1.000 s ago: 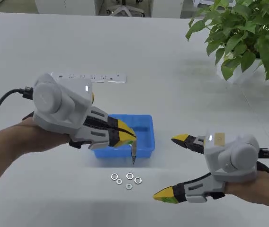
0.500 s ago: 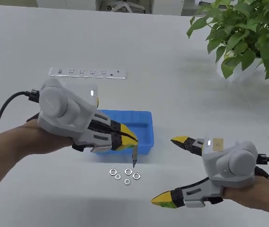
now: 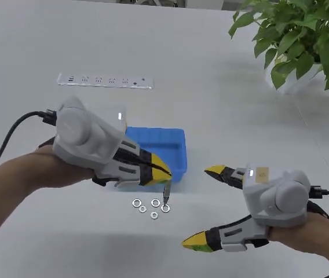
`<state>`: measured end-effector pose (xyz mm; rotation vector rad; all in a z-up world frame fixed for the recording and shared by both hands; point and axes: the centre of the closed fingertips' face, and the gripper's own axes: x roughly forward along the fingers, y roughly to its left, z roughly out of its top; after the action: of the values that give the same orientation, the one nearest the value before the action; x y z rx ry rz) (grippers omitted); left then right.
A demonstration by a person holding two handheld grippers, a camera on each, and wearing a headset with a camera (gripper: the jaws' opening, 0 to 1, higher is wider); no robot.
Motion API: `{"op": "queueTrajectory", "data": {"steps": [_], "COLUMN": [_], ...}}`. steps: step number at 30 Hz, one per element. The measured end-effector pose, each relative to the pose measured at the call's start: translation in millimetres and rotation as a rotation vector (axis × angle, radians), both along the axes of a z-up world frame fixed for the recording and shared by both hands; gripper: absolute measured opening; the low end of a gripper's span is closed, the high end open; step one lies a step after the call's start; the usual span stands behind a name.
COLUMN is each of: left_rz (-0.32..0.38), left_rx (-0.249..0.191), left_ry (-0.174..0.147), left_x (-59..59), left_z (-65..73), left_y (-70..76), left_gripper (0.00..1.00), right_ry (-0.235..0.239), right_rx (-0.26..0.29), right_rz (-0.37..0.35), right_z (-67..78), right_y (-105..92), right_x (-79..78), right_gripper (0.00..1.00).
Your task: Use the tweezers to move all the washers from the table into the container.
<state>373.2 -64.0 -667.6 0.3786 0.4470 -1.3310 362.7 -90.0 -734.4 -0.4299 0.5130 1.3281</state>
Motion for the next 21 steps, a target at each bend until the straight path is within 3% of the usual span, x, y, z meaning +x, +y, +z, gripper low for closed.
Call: {"op": "queueTrajectory", "data": {"steps": [21], "left_rz": [-0.025], "left_rx": [0.013], "left_ry": [0.02], "left_x": [-3.6], "left_z": [-16.2], "left_y": [-7.0], "left_gripper": [0.03], "right_ry": [0.025], "right_rx": [-0.012], "right_rz": [0.014], "right_z": [-8.0], "right_y": [-0.8], "right_x": [-5.0], "right_gripper": [0.9]}}
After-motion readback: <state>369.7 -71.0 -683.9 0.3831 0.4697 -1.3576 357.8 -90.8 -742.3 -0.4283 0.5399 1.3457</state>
